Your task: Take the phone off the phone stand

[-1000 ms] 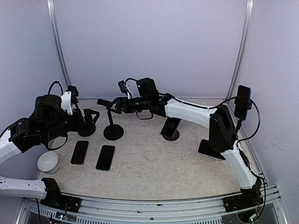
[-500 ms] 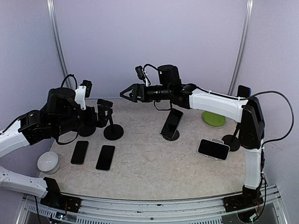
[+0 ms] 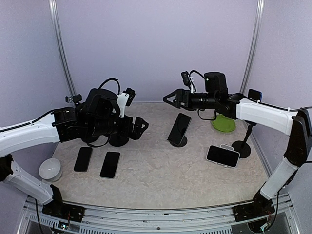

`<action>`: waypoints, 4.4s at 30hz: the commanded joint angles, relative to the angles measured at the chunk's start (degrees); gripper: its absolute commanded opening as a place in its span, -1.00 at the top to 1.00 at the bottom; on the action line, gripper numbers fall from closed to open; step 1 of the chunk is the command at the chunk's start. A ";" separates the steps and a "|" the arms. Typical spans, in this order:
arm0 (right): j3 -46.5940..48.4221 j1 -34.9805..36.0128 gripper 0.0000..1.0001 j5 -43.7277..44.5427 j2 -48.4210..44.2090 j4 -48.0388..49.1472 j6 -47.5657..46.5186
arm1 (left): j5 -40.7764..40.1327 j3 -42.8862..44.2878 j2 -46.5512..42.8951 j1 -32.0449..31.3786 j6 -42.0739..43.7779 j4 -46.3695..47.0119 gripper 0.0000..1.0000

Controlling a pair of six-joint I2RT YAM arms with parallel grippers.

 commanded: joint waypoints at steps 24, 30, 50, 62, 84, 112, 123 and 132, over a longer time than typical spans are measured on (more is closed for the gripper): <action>-8.95 -13.18 -0.63 4.38 0.91 -8.92 -5.32 | 1.56 -1.76 -5.38 -1.10 -0.56 2.42 -0.98; -8.75 -13.20 -0.49 1.13 4.24 -5.92 -4.08 | 1.68 -2.12 -5.78 -1.10 -0.67 2.16 -0.98; -9.41 -13.20 0.34 -6.33 11.00 -0.48 -1.58 | 1.65 -2.60 -6.13 -1.10 -0.13 2.11 -0.98; -10.91 -13.10 0.85 -9.12 13.03 2.18 -1.05 | 1.07 -2.55 -6.48 -1.10 0.03 1.36 -0.98; -1.98 -13.00 1.00 -8.60 4.90 -3.33 0.06 | 0.10 5.06 1.08 -1.15 -0.75 -2.13 -0.98; -5.20 -0.13 1.00 -7.48 -8.44 -5.25 9.02 | 9.06 27.13 29.10 0.80 -3.33 -9.05 -0.98; -9.10 0.49 1.00 -7.22 -12.27 -6.34 9.46 | 12.63 27.45 30.05 3.93 -1.30 -7.29 -0.98; -8.13 0.75 1.00 -7.91 -11.21 -6.35 9.68 | 13.44 27.81 30.60 3.29 -0.59 -7.03 -0.88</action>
